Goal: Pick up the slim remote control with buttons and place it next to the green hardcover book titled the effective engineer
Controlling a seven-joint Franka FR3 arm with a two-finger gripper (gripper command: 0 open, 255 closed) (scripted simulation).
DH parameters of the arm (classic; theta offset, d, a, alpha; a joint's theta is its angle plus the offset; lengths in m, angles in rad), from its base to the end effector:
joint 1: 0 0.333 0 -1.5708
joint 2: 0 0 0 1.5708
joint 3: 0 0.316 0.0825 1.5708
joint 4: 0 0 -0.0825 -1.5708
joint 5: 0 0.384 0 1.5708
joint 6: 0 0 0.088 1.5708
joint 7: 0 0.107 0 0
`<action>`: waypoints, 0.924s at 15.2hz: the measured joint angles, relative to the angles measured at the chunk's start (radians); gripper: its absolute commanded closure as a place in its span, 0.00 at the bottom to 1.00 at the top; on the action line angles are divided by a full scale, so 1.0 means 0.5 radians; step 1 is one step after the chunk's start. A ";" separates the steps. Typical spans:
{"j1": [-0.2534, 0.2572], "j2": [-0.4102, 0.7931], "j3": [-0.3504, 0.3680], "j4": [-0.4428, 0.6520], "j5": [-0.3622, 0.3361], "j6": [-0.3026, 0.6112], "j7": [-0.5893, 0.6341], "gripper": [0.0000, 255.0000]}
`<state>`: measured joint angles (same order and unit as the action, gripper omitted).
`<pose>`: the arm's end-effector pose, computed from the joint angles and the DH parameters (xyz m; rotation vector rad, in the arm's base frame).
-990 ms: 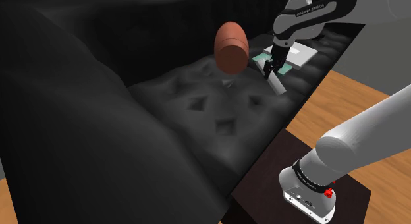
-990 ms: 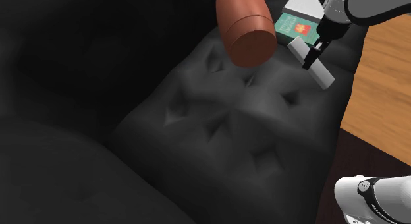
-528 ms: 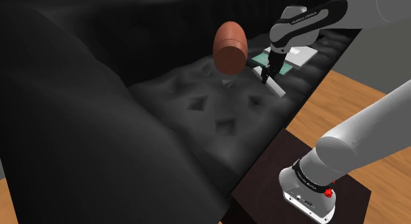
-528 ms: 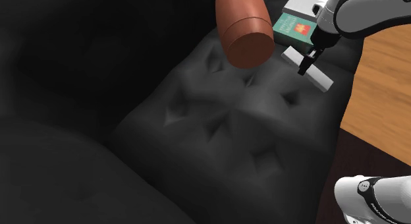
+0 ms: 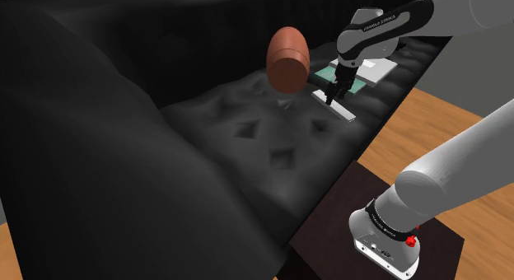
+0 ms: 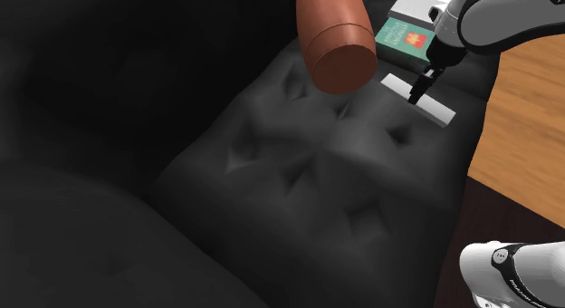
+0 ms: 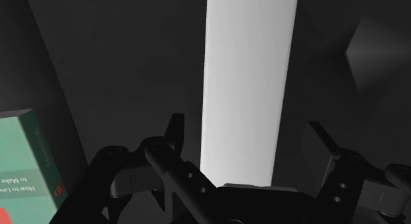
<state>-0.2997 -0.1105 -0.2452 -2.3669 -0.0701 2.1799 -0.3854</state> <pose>0.4060 -0.2492 0.3619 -3.1243 0.1792 0.1312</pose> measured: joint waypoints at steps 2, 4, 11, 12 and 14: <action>0.000 0.000 0.000 0.000 0.000 0.000 0.000 0.00; 0.000 0.000 0.000 0.000 0.000 0.000 0.000 0.00; 0.005 -0.109 0.016 0.153 -0.014 -0.259 0.017 0.00; 0.005 -0.109 0.015 0.156 -0.014 -0.263 0.016 0.00; 0.005 -0.108 0.015 0.160 -0.014 -0.266 0.015 0.00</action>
<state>-0.2974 -0.1643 -0.2378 -2.2868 -0.0769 2.0470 -0.3780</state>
